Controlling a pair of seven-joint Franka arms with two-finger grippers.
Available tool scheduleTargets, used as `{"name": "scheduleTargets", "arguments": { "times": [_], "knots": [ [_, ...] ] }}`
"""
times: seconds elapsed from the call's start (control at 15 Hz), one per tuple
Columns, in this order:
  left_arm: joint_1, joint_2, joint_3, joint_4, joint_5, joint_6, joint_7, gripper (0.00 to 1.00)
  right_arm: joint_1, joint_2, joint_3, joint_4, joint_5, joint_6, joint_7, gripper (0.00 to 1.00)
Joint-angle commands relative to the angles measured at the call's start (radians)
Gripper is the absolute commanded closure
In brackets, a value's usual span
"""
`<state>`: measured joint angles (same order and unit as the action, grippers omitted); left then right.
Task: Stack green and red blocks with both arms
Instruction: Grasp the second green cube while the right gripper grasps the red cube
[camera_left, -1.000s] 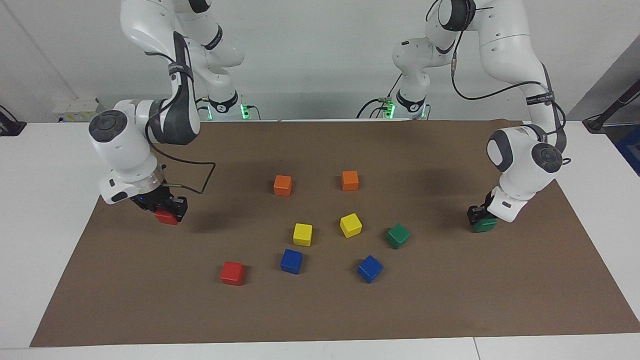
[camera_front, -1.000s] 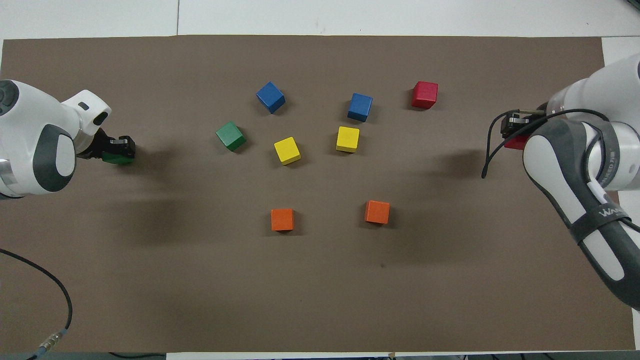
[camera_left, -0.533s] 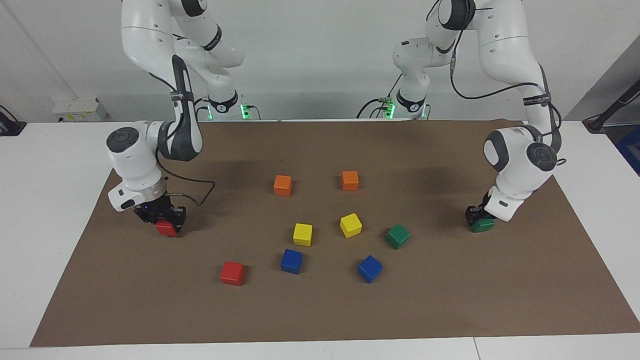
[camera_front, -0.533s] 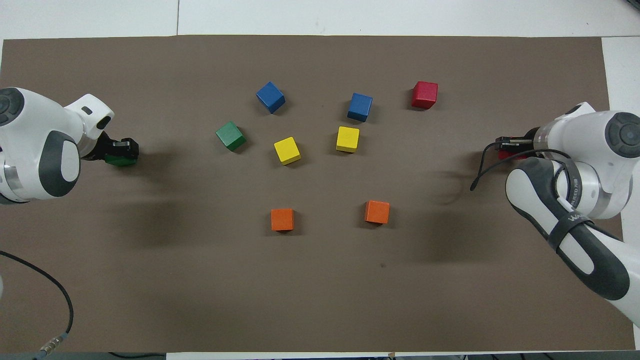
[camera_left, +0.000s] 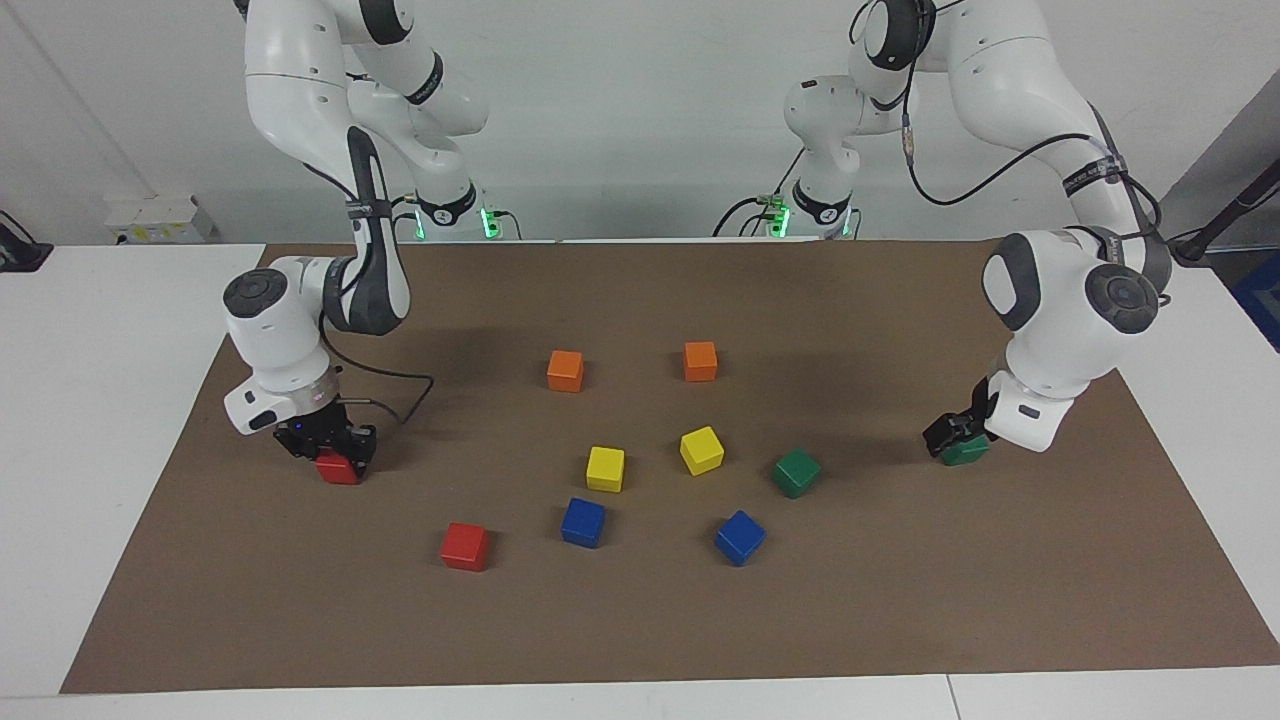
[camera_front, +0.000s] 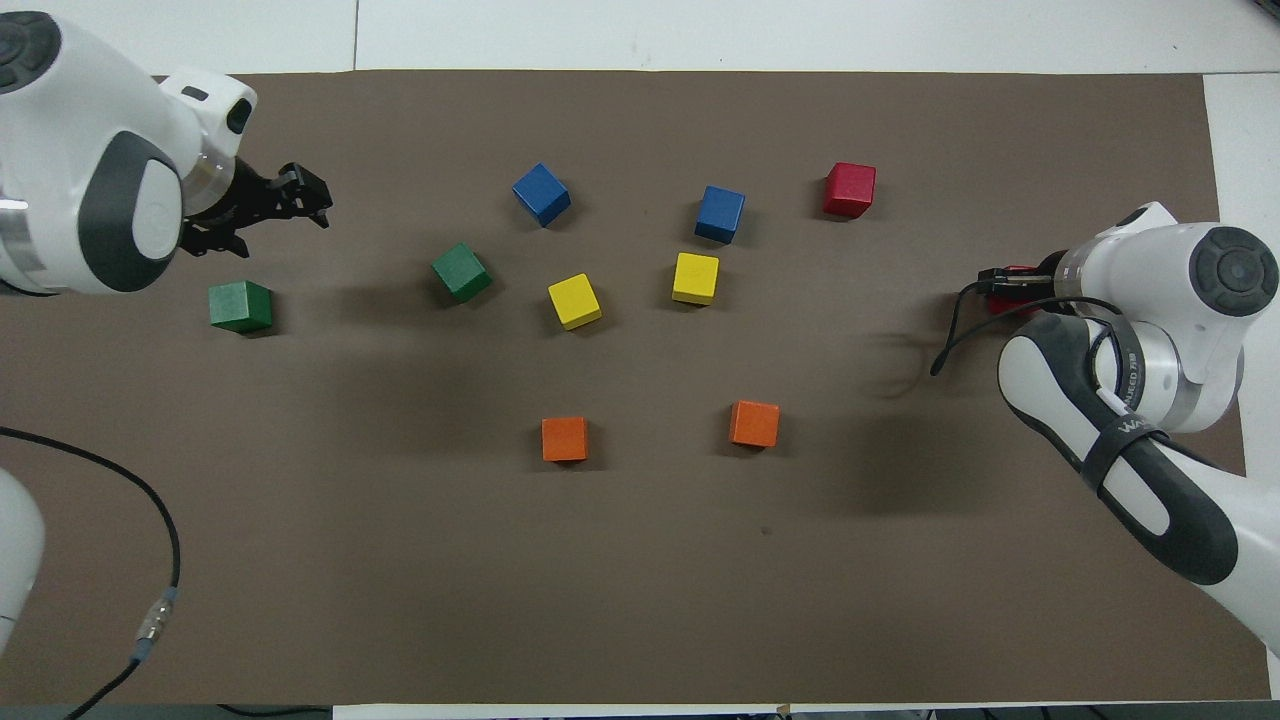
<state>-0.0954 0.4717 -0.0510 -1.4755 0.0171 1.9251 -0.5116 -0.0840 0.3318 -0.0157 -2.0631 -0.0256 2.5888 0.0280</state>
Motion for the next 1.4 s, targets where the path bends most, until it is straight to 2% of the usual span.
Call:
{"name": "scheduleTargets", "arguments": {
  "times": [0.0,0.07,0.2,0.27,0.47,0.6,0.93,1.07,1.2,1.33],
  "knots": [
    [-0.094,0.057,0.016,0.046,-0.013,0.04,-0.225,0.0,-0.002,0.007,0.008,0.066,-0.003,-0.08,-0.007,0.0],
    [-0.13,0.065,0.017,0.031,-0.002,0.076,-0.32,0.0,0.001,0.003,0.011,0.105,-0.007,-0.149,-0.007,0.0],
    [-0.152,0.05,0.017,-0.064,0.015,0.188,-0.445,0.0,0.053,0.001,0.008,0.22,-0.034,-0.304,0.003,0.0],
    [-0.176,0.042,0.017,-0.103,0.015,0.228,-0.462,0.0,0.079,0.013,0.008,0.297,-0.04,-0.376,0.053,0.0],
    [-0.193,0.041,0.017,-0.118,0.018,0.25,-0.476,0.0,0.171,0.085,0.011,0.479,-0.076,-0.501,0.243,0.0],
    [-0.21,0.038,0.017,-0.161,0.058,0.291,-0.476,0.0,0.208,0.168,0.011,0.587,-0.073,-0.553,0.302,0.0],
    [-0.239,0.025,0.017,-0.241,0.066,0.356,-0.495,0.0,0.253,0.38,0.014,0.849,-0.065,-0.584,0.424,0.0],
    [-0.239,0.025,0.017,-0.249,0.066,0.371,-0.496,0.04,0.256,0.424,0.017,0.9,-0.06,-0.584,0.428,0.0],
    [-0.238,0.025,0.017,-0.25,0.066,0.379,-0.495,0.45,0.257,0.443,0.025,0.903,-0.056,-0.564,0.429,0.0],
    [-0.237,0.025,0.017,-0.255,0.066,0.373,-0.496,1.0,0.26,0.461,0.025,0.89,-0.045,-0.494,0.431,0.0]
  ]
}}
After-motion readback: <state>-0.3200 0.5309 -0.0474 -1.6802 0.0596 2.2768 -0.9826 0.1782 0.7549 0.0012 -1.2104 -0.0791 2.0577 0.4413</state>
